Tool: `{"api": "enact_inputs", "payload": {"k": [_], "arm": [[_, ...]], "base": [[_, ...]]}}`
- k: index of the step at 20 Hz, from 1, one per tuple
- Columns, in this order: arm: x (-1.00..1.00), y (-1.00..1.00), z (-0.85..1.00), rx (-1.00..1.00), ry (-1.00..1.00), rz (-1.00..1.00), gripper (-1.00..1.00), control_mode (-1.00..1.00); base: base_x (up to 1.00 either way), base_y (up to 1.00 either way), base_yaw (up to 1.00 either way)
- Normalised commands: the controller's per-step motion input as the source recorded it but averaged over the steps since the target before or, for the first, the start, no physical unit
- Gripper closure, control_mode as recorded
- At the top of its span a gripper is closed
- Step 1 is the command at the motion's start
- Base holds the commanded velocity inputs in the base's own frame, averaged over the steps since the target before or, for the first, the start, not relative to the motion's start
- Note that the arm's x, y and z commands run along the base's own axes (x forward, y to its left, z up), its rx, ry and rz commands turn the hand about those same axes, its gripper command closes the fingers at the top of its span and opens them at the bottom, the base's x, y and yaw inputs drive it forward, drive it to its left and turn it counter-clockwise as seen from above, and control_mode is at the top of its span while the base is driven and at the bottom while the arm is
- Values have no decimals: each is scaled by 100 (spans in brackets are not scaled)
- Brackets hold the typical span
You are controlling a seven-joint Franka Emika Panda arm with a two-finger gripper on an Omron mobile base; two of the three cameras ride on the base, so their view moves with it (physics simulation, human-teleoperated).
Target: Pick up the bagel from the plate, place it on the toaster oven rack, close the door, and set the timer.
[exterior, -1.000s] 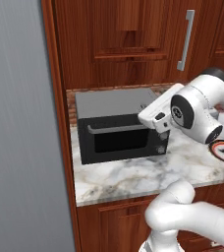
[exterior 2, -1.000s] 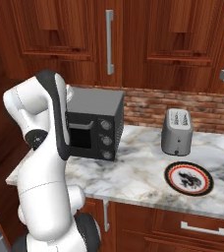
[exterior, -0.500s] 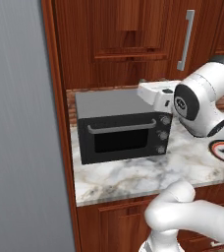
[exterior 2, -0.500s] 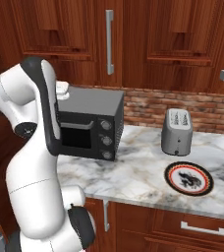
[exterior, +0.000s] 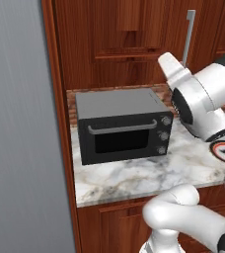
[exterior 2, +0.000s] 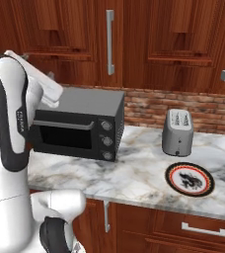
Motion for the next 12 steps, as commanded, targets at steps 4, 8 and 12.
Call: {"api": "enact_inputs", "payload": {"k": [4, 8, 12], "arm": [[-33, 2, 41, 86, 0, 0, -100, -100], [-35, 0, 35, 88, 2, 0, -100, -100], [-44, 0, 8, 91, 27, 0, -100, -100]], "base": [[0, 0, 0], [0, 0, 0], [0, 0, 0]]}}
